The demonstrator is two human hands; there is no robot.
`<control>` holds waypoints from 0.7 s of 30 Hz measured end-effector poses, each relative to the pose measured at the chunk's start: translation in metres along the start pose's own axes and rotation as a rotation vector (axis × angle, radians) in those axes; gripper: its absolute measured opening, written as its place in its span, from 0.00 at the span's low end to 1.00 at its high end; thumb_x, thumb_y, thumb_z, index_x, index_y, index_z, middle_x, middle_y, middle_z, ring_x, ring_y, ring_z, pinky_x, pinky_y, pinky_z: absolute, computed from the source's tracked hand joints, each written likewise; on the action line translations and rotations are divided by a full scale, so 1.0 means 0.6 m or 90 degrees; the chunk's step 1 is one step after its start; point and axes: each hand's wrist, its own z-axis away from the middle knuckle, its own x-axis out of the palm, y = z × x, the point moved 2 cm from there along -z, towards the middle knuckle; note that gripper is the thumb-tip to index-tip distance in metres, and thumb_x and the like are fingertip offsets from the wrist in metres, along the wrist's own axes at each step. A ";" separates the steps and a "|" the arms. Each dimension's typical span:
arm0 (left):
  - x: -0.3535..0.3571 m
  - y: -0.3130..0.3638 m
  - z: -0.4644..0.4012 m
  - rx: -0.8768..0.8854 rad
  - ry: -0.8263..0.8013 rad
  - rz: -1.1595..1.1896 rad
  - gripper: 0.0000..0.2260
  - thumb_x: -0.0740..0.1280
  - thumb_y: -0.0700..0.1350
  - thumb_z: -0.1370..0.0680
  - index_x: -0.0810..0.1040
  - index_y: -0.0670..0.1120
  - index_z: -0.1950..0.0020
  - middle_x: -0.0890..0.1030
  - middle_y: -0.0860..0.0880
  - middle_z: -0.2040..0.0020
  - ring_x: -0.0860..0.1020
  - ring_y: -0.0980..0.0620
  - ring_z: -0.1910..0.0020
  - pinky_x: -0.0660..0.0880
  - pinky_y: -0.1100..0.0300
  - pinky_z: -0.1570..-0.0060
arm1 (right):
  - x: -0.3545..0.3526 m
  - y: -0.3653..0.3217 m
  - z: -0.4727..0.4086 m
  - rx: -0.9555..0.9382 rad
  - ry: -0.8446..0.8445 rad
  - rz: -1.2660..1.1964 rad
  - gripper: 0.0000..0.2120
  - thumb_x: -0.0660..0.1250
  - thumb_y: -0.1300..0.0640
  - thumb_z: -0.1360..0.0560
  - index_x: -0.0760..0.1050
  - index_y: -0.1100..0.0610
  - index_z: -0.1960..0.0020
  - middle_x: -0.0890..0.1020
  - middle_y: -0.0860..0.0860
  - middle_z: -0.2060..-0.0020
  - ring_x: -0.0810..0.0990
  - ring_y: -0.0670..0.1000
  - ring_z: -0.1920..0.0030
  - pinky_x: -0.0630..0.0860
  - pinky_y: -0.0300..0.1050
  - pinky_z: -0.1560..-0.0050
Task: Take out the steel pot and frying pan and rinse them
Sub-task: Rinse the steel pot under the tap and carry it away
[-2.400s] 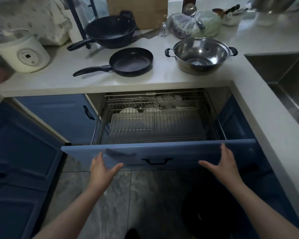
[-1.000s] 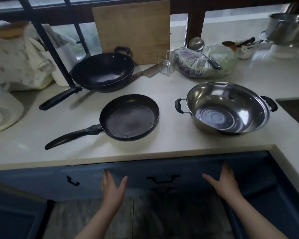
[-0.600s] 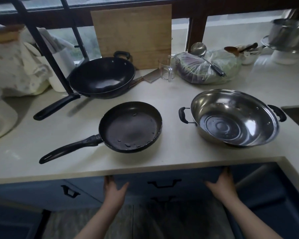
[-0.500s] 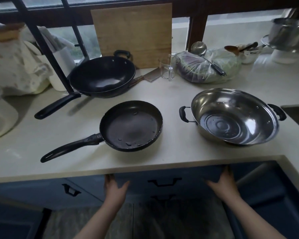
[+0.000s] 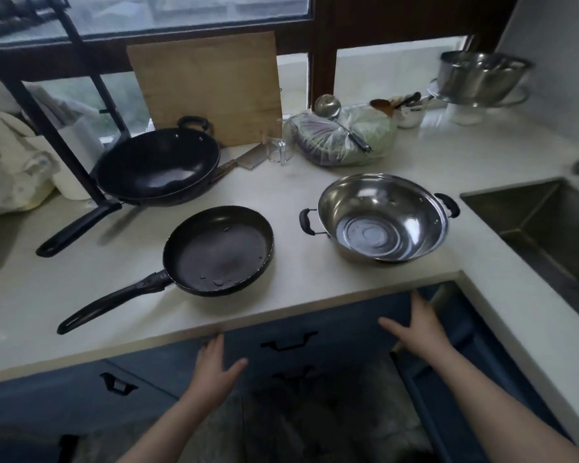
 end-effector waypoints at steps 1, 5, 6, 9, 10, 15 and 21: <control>0.003 0.020 0.007 0.033 -0.015 -0.007 0.35 0.64 0.54 0.20 0.49 0.44 0.21 0.51 0.46 0.21 0.49 0.47 0.22 0.49 0.56 0.26 | -0.019 -0.001 0.005 0.000 0.003 0.002 0.50 0.75 0.42 0.32 0.52 0.60 0.22 0.60 0.60 0.24 0.59 0.58 0.25 0.59 0.50 0.26; 0.013 0.117 0.028 0.206 -0.042 -0.039 0.39 0.65 0.60 0.23 0.49 0.46 0.21 0.51 0.51 0.21 0.47 0.53 0.23 0.45 0.65 0.29 | -0.089 0.017 0.008 0.005 0.012 0.016 0.52 0.74 0.43 0.30 0.45 0.60 0.21 0.52 0.57 0.22 0.52 0.55 0.22 0.54 0.49 0.25; 0.011 0.145 0.026 0.244 -0.042 -0.049 0.38 0.65 0.57 0.22 0.48 0.47 0.21 0.49 0.52 0.21 0.46 0.54 0.23 0.44 0.65 0.29 | -0.106 0.022 0.005 0.003 0.020 0.012 0.52 0.74 0.44 0.30 0.45 0.59 0.21 0.52 0.56 0.22 0.52 0.55 0.22 0.54 0.49 0.25; -0.005 0.232 -0.008 0.322 -0.030 -0.071 0.40 0.67 0.55 0.23 0.46 0.48 0.21 0.47 0.53 0.21 0.43 0.55 0.23 0.41 0.64 0.29 | -0.159 0.031 -0.017 -0.016 0.059 0.019 0.53 0.76 0.44 0.32 0.47 0.58 0.21 0.55 0.56 0.22 0.54 0.54 0.23 0.56 0.49 0.25; -0.011 0.258 -0.027 0.337 -0.020 -0.076 0.41 0.68 0.55 0.24 0.46 0.47 0.21 0.46 0.52 0.21 0.43 0.54 0.23 0.41 0.64 0.29 | -0.178 0.032 -0.029 -0.024 0.068 0.022 0.54 0.77 0.44 0.33 0.47 0.58 0.21 0.55 0.56 0.22 0.55 0.54 0.23 0.56 0.49 0.25; -0.040 0.357 -0.122 0.333 -0.025 -0.130 0.53 0.70 0.68 0.33 0.43 0.49 0.20 0.44 0.53 0.21 0.41 0.53 0.22 0.45 0.55 0.24 | -0.265 0.029 -0.124 -0.076 0.059 0.071 0.58 0.78 0.41 0.35 0.44 0.56 0.20 0.49 0.53 0.21 0.49 0.52 0.22 0.51 0.48 0.24; -0.064 0.420 -0.238 0.321 -0.053 -0.307 0.71 0.51 0.85 0.55 0.38 0.48 0.21 0.40 0.50 0.21 0.38 0.49 0.23 0.43 0.55 0.24 | -0.343 -0.004 -0.278 -0.187 -0.057 0.208 0.67 0.80 0.39 0.41 0.39 0.55 0.21 0.42 0.49 0.21 0.42 0.50 0.22 0.47 0.48 0.23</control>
